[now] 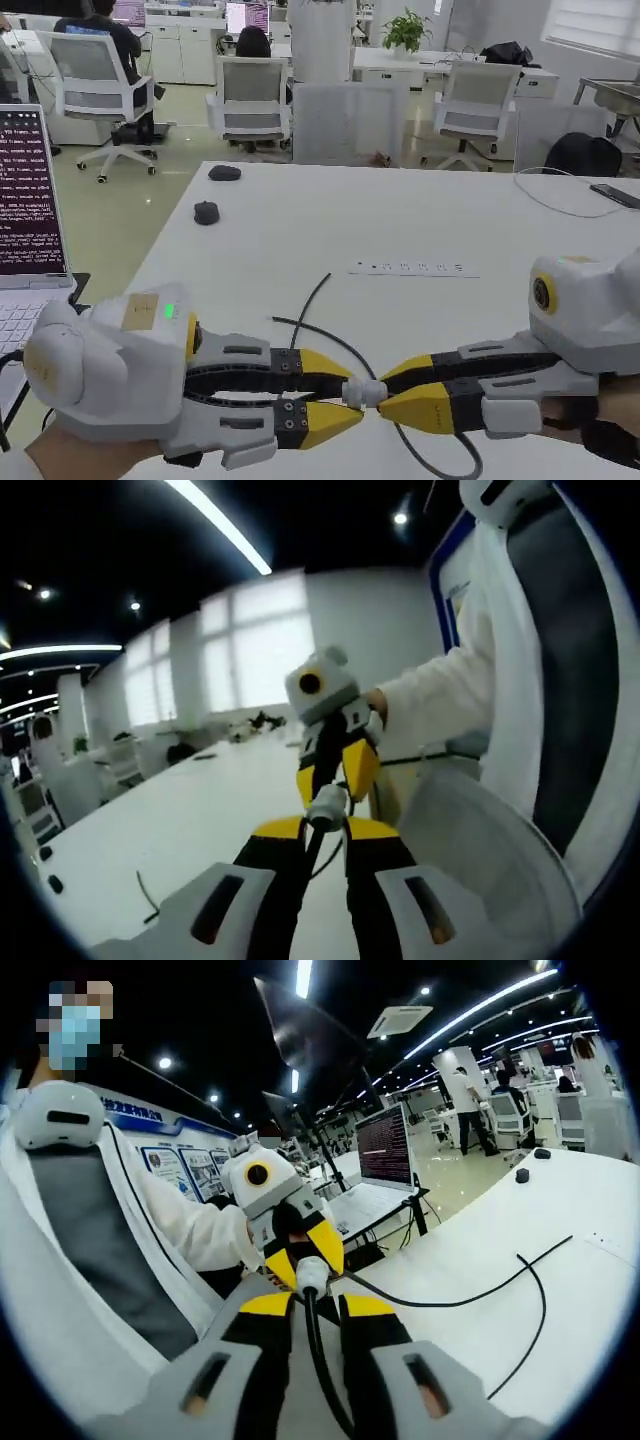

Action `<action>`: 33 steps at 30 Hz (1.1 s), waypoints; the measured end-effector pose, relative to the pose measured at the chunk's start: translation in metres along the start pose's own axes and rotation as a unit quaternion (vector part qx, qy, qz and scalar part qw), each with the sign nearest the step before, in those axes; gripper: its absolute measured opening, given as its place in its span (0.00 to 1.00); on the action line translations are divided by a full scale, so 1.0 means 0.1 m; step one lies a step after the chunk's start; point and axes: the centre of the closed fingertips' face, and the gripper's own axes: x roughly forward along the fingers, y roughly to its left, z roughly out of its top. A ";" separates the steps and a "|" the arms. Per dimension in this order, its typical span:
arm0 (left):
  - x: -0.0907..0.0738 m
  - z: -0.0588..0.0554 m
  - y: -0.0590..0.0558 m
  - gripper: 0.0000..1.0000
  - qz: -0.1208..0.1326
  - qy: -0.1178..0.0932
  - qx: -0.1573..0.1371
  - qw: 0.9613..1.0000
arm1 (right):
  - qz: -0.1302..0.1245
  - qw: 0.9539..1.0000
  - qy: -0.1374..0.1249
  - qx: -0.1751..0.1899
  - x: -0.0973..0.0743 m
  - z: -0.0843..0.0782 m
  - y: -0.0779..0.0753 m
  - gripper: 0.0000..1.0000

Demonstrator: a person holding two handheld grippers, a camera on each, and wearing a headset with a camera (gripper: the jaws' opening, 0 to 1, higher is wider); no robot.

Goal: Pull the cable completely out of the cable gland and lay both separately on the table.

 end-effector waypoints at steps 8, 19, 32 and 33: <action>-0.04 0.15 0.02 0.15 0.000 -0.028 0.013 1.000 | 0.038 0.998 -0.056 0.015 0.00 0.18 0.16 0.12; 0.00 0.11 0.00 0.15 0.000 -0.012 -0.018 1.000 | 0.008 0.999 -0.048 0.017 0.03 0.20 0.15 0.12; -0.04 0.17 -0.04 0.14 -0.024 -0.014 -0.120 0.992 | 0.012 0.999 -0.030 0.031 0.03 0.29 0.18 0.09; -0.04 0.26 0.02 0.14 0.004 -0.034 -0.072 0.997 | 0.016 0.998 -0.041 0.053 0.01 0.33 0.17 0.09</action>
